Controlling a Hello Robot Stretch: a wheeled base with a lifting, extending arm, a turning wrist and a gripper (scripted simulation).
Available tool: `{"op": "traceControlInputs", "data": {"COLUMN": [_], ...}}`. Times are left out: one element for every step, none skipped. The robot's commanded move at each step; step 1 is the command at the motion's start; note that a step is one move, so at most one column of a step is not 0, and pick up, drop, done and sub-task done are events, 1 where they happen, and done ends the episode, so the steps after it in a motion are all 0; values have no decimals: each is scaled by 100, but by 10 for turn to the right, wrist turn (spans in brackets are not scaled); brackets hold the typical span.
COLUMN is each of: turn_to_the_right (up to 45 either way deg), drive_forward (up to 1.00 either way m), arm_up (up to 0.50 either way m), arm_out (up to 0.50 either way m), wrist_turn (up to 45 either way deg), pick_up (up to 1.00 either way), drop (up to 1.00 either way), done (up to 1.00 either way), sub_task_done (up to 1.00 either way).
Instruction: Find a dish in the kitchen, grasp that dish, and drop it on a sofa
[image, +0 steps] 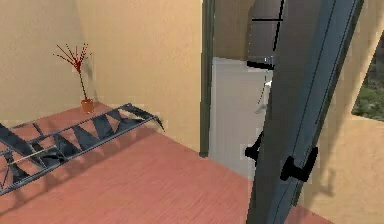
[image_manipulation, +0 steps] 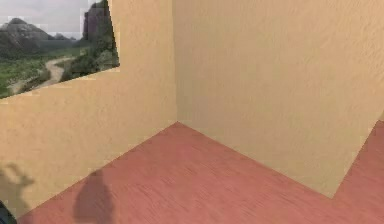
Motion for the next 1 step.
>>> {"op": "traceControlInputs", "data": {"turn_to_the_right": [-120], "drive_forward": [0], "arm_up": [0], "arm_out": [0], "wrist_turn": [0], "pick_up": [0], "drop": [0], "done": [0], "sub_task_done": [0]}}
